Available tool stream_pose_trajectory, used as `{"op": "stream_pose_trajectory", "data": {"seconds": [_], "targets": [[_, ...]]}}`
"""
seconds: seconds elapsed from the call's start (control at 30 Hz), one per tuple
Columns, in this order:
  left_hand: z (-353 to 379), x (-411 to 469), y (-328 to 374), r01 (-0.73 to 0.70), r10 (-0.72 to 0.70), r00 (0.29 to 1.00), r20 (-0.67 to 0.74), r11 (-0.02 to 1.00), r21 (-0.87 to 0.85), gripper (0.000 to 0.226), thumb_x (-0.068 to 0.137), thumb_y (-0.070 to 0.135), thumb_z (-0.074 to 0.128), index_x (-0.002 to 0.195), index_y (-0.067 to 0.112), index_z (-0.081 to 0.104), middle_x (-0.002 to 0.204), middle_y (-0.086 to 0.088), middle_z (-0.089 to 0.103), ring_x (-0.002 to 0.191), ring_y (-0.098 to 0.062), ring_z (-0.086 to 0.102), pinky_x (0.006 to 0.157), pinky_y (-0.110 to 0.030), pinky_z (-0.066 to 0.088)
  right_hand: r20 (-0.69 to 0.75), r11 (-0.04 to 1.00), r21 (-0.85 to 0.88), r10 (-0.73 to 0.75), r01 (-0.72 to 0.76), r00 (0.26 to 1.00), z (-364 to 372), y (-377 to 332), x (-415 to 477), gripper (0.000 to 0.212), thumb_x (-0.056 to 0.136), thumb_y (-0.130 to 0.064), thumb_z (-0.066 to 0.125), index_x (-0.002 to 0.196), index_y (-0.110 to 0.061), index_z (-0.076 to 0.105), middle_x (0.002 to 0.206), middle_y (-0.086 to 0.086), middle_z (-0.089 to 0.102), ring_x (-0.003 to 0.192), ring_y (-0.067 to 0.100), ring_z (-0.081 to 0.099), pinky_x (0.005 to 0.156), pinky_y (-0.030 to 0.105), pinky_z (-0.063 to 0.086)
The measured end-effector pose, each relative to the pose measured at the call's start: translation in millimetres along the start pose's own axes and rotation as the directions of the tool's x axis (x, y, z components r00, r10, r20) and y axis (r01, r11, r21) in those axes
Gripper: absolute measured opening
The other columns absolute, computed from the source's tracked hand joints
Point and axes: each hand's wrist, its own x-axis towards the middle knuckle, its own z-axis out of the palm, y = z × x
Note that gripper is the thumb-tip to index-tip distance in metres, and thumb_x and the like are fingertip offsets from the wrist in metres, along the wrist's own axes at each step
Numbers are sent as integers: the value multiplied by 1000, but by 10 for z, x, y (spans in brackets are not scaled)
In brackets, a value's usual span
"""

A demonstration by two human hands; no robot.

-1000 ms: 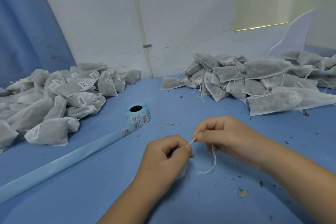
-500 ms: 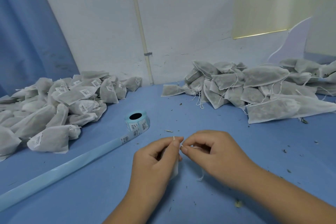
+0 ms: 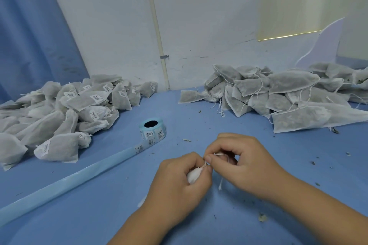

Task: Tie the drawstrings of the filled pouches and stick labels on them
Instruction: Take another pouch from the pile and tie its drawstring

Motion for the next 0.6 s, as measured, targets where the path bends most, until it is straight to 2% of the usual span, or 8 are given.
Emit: {"op": "stream_pose_trajectory", "data": {"seconds": [0.1, 0.17, 0.3, 0.37, 0.47, 0.6], "targets": [[-31, 8, 30, 37, -39, 999, -15, 992, -120, 24, 74, 55, 53, 69, 31, 59, 48, 13, 45, 42, -4, 38, 46, -16, 32, -18, 998, 56, 16, -14, 1000, -18, -25, 5, 9, 77, -14, 67, 70, -19, 70, 60, -10, 52, 56, 6, 46, 56, 14, 35], [-51, 19, 43, 95, -105, 994, -29, 966, -238, 22, 72, 55, 57, 69, 33, 60, 46, 12, 40, 39, -8, 33, 46, -20, 31, -20, 994, 102, 51, -48, 999, -46, -24, 8, 15, 80, -8, 71, 69, -18, 69, 58, -9, 50, 55, 5, 44, 55, 15, 35], [-35, 18, 49, 171, -191, 981, -31, 932, -320, 25, 68, 55, 60, 69, 30, 63, 44, 7, 40, 41, -15, 33, 49, -29, 31, -3, 978, 165, 130, -128, 991, -79, -27, 15, 20, 80, -2, 71, 67, -16, 67, 54, -12, 48, 55, 8, 42, 55, 16, 36], [-24, 16, 65, 184, -201, 979, -21, 932, -313, 22, 68, 53, 61, 67, 31, 63, 44, 8, 45, 39, -13, 39, 47, -27, 34, 10, 974, 177, 141, -141, 990, -78, -38, 17, 20, 80, -2, 71, 67, -17, 67, 54, -12, 48, 55, 8, 42, 55, 16, 36], [-25, 16, 86, 168, -177, 984, -13, 952, -256, 11, 74, 42, 61, 69, 33, 64, 50, 5, 55, 40, -6, 46, 47, -16, 37, 24, 966, 210, 148, -150, 989, -87, -50, 17, 20, 81, -4, 70, 67, -18, 68, 56, -11, 49, 57, 9, 43, 56, 19, 37], [-8, 4, 96, 75, -72, 997, 34, 991, -113, 11, 77, 39, 59, 76, 29, 64, 59, 2, 58, 54, -8, 50, 54, -15, 39, 22, 963, 218, 158, -159, 987, -66, -42, 21, 19, 80, -3, 70, 69, -19, 69, 56, -12, 51, 57, 8, 43, 56, 20, 37]]}}
